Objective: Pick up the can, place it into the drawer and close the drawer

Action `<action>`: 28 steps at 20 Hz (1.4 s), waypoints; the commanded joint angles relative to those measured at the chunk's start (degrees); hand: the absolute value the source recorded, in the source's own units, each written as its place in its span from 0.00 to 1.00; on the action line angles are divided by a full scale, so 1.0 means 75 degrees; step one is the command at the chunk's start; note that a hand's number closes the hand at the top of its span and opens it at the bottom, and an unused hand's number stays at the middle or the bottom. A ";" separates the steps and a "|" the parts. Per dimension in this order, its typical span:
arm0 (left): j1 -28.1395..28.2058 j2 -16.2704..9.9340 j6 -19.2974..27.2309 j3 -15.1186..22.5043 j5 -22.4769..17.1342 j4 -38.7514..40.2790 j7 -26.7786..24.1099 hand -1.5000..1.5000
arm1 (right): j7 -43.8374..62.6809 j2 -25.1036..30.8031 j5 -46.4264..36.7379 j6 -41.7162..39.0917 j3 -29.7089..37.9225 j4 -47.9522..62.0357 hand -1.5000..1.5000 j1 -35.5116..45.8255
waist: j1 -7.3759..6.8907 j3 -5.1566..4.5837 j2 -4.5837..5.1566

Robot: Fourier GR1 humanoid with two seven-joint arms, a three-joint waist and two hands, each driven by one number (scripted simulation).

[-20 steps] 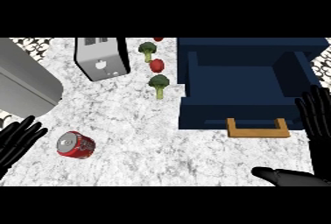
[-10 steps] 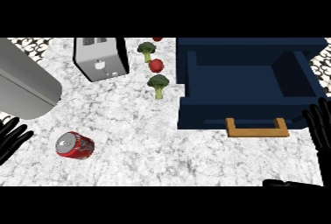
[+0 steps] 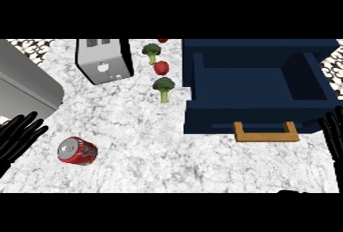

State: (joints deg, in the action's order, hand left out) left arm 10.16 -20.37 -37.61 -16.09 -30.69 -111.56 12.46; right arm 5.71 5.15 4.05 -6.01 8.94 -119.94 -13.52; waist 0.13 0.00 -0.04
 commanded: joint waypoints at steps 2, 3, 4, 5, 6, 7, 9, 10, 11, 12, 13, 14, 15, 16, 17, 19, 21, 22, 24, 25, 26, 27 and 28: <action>-0.0770 0.0116 -0.0278 -0.0150 0.0697 0.1160 -0.0373 0.00 | -0.0448 0.0038 0.0078 -0.0420 0.0150 0.0311 0.00 -0.0274 | 0.0025 0.0000 0.0006; -0.0374 0.0435 -0.0296 0.0000 0.0915 0.0655 -0.0343 0.00 | -0.0187 -0.0094 -0.0082 -0.0196 0.0064 0.0083 0.00 -0.0014 | -0.0008 0.0000 0.0001; -0.0521 0.0719 -0.0344 0.0206 0.1495 0.1100 -0.0804 0.00 | -0.0357 -0.0200 -0.0198 -0.0114 0.0040 0.0180 0.00 -0.0149 | 0.0007 -0.0001 0.0004; -0.0688 0.0359 -0.0405 -0.0185 0.1003 0.1416 -0.0642 0.00 | -0.0575 0.0091 0.0256 -0.0542 0.0479 0.0340 0.00 -0.0319 | 0.0014 0.0001 0.0003; -0.0128 0.0550 -0.0896 -0.0161 0.1391 0.1249 -0.1193 0.00 | -0.0237 -0.0092 -0.0137 -0.0125 0.0221 0.0277 0.00 0.0122 | -0.0021 -0.0001 0.0001; -0.0892 0.0238 -0.0495 -0.0333 0.1217 0.1662 -0.0741 0.00 | -0.0456 -0.0295 -0.0448 -0.0155 -0.0130 0.0367 0.00 -0.0089 | 0.0002 0.0000 0.0005; -0.0451 0.0983 -0.0590 0.0081 0.2203 0.1645 -0.1598 0.00 | -0.0188 0.0014 -0.0003 -0.0376 0.0305 0.0195 0.00 0.0038 | -0.0004 -0.0001 0.0002; -0.0372 0.0759 -0.0750 -0.0215 0.1872 0.1893 -0.1585 0.00 | -0.0661 -0.0057 0.0129 -0.0492 0.0432 0.0415 0.00 -0.0092 | -0.0005 0.0000 0.0001; -0.0092 0.0676 -0.0790 -0.0244 0.1800 0.1230 -0.1340 0.00 | -0.0206 0.0136 0.0381 -0.0576 0.0692 0.0197 0.00 -0.0030 | -0.0017 0.0001 -0.0002; -0.0735 0.0798 -0.0694 -0.0208 0.2556 0.2404 -0.2004 0.00 | -0.0115 -0.0295 -0.0250 -0.0190 0.0015 0.0103 0.00 0.0039 | 0.0004 -0.0003 0.0006; -0.0575 0.0966 -0.0606 -0.0107 0.2663 0.2273 -0.2067 0.00 | -0.0724 -0.0378 -0.0280 -0.0476 0.0069 -0.0011 0.00 -0.0671 | 0.0018 -0.0001 0.0000; -0.0395 0.0963 -0.0786 -0.0154 0.2886 0.2342 -0.2465 0.00 | -0.0099 0.0037 0.0094 -0.0361 0.0562 0.0400 0.00 0.0310 | -0.0015 -0.0001 0.0004; -0.1071 0.0805 -0.0368 -0.0155 0.2564 0.2401 -0.1684 0.00 | -0.0309 -0.0075 0.0238 -0.0583 0.0551 0.0162 0.00 -0.0187 | 0.0014 0.0001 0.0002; -0.0726 0.0874 -0.0597 -0.0201 0.2740 0.2488 -0.2145 0.00 | -0.0546 -0.0394 -0.0125 -0.0542 0.0178 0.0101 0.00 -0.0466 | 0.0004 0.0000 0.0000; -0.0529 0.1009 -0.0487 -0.0125 0.2835 0.2105 -0.2116 0.00 | -0.0279 -0.0344 -0.0456 -0.0325 0.0038 0.0158 0.00 -0.0008 | -0.0016 0.0000 0.0001; -0.0806 0.0706 -0.0847 -0.0414 0.3146 0.3410 -0.2960 0.00 | -0.0532 -0.0337 0.0034 -0.0597 0.0344 0.0025 0.00 -0.0473 | 0.0020 -0.0003 0.0005; -0.0898 0.0683 -0.0764 -0.0425 0.3662 0.3770 -0.3513 0.00 | -0.0614 -0.0496 -0.0523 -0.0360 0.0028 0.0316 0.00 -0.0159 | 0.0003 -0.0004 0.0009; -0.1046 0.0614 -0.0736 -0.0465 0.3391 0.3651 -0.3250 0.00 | -0.0506 -0.0177 0.0126 -0.0692 0.0586 0.0452 0.00 -0.0134 | 0.0004 -0.0001 0.0004; -0.1336 0.0787 -0.0426 -0.0285 0.3896 0.4252 -0.3531 0.00 | -0.0431 -0.0248 -0.0060 -0.0700 0.0411 0.0046 0.00 -0.0316 | 0.0025 -0.0002 0.0006; -0.1269 0.0405 -0.0716 -0.0513 0.3660 0.4181 -0.3477 0.00 | 0.0249 -0.0404 -0.0072 -0.0399 0.0245 -0.0713 0.00 -0.0260 | 0.0018 -0.0003 0.0003; -0.1503 0.0561 -0.0472 -0.0298 0.4412 0.4973 -0.4294 0.00 | -0.0652 -0.0624 -0.0741 -0.0274 -0.0072 0.0454 0.00 0.0067 | 0.0017 -0.0005 0.0016; -0.1488 0.0362 -0.0697 -0.0449 0.3913 0.4813 -0.3814 0.00 | -0.0538 -0.0413 -0.0070 -0.0689 0.0392 0.0017 0.00 -0.0434 | 0.0019 -0.0001 0.0003; -0.1230 0.0482 -0.0606 -0.0338 0.4255 0.4822 -0.4300 0.00 | -0.0618 -0.0107 -0.0079 -0.0606 0.0738 0.0755 0.00 0.0282 | -0.0005 -0.0001 0.0007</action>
State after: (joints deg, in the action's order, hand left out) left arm 1.06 -16.29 -42.36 -18.95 -2.35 -79.75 -14.67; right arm 2.21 2.68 2.72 -10.09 11.70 -118.37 -14.51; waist 0.20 -0.03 0.00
